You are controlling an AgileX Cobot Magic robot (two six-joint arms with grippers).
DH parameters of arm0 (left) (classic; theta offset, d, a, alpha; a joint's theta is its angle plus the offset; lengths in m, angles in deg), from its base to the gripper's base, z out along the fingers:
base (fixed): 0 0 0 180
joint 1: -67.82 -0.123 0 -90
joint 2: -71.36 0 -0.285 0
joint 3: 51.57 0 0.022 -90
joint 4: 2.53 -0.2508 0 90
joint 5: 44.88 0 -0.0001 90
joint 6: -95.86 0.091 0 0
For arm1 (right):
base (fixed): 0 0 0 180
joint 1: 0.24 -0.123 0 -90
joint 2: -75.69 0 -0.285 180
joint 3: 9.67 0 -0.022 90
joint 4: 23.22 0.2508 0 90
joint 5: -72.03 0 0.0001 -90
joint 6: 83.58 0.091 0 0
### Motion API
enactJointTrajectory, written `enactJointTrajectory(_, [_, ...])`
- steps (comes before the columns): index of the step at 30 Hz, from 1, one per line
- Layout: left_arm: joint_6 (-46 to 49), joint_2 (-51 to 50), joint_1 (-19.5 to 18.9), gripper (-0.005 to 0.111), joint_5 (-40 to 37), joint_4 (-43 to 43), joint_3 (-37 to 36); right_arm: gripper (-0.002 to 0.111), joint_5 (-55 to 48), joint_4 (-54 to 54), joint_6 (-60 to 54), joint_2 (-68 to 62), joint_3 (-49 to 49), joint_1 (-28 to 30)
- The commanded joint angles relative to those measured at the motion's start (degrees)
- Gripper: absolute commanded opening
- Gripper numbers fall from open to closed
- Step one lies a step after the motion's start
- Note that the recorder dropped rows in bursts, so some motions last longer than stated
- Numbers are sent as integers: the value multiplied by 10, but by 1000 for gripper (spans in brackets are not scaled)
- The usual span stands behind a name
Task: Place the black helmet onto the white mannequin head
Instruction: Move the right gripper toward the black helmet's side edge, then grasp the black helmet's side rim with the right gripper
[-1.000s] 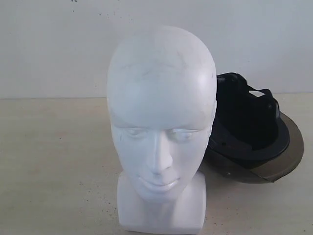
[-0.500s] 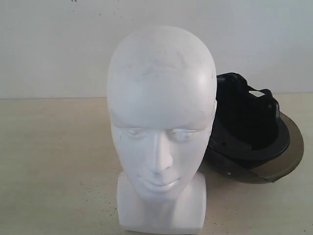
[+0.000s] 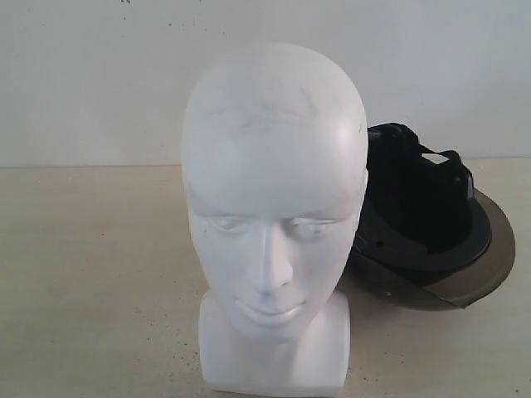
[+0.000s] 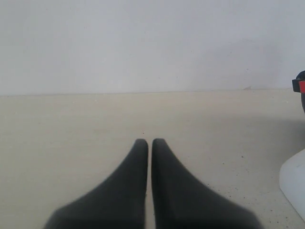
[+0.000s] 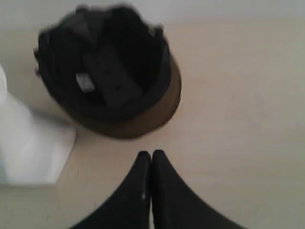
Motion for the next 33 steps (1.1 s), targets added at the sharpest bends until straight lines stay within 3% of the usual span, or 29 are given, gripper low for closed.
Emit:
enactJointTrajectory(1, [1, 2, 0, 4, 8, 3, -2, 0, -3, 25, -49, -86, 9, -38])
enactJointTrajectory(6, [1, 2, 0, 4, 8, 3, -2, 0, 81, 139, -263, -182, 9, -66])
enactJointTrajectory(9, [1, 2, 0, 4, 8, 3, -2, 9, 92, 243, -447, -246, 9, -69])
enactJointTrajectory(14, [1, 2, 0, 4, 8, 3, -2, 53, 124, 379, -656, -326, 9, -69])
enactJointTrajectory(17, [1, 2, 0, 4, 8, 3, -2, 70, 132, 417, -763, -361, 18, -69])
enactJointTrajectory(21, [1, 2, 0, 4, 8, 3, -2, 72, 194, 491, -884, -398, 48, -69])
enactJointTrajectory(24, [1, 2, 0, 4, 8, 3, -2, 72, 256, 535, -915, -420, 61, -69])
enactJointTrajectory(33, [1, 2, 0, 4, 8, 3, -2, 71, 264, 746, -1202, -477, 77, -69])
